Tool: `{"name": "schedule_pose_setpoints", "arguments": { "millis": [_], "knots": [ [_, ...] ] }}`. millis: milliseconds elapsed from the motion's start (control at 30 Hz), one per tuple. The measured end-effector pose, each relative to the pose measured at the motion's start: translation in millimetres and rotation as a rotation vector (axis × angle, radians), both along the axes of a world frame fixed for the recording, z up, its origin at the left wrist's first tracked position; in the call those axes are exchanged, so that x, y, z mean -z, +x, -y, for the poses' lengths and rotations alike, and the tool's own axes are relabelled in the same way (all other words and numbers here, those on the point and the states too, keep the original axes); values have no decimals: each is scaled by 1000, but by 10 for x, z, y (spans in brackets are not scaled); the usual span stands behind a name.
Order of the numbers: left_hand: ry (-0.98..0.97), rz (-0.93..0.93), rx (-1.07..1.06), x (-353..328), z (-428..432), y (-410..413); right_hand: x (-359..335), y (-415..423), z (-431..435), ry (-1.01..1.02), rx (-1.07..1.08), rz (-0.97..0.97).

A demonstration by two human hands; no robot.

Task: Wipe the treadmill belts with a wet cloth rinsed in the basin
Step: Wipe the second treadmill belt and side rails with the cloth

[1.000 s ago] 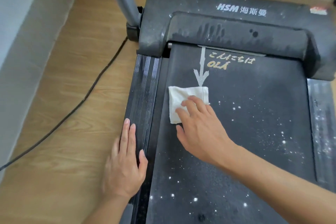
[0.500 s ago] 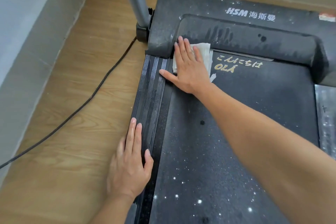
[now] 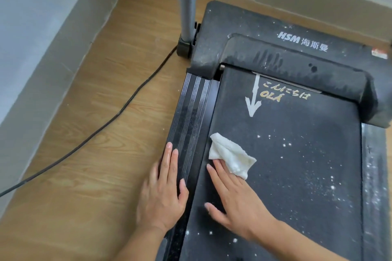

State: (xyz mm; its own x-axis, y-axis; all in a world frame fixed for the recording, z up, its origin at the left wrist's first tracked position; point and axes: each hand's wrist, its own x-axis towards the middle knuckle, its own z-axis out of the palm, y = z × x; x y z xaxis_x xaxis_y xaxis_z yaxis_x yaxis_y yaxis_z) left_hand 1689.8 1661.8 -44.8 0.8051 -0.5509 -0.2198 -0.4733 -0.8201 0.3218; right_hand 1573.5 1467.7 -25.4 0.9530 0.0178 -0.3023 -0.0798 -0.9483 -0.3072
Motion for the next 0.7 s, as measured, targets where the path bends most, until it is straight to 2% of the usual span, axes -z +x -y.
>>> {"name": "schedule_pose_setpoints", "arguments": {
  "millis": [200, 267, 367, 467, 567, 700],
  "knots": [
    [-27, 25, -16, 38, -6, -5, -453, 262, 83, 190, 44, 196],
    [-23, 36, -14, 37, 1, -12, -430, 329, 224, 182, 144, 256],
    [-27, 48, -14, 38, -6, -19, -261, 419, 410, 68, 368, 169],
    [-23, 50, -21, 23, 3, -39, -157, 470, 546, 95, 429, 74],
    [-20, 56, -22, 32, 6, -39, -259, 549, 716, 189, 559, 108],
    [-18, 84, -20, 74, -24, -45, -304, 669, 984, 192, 648, 130]
  ]
}}
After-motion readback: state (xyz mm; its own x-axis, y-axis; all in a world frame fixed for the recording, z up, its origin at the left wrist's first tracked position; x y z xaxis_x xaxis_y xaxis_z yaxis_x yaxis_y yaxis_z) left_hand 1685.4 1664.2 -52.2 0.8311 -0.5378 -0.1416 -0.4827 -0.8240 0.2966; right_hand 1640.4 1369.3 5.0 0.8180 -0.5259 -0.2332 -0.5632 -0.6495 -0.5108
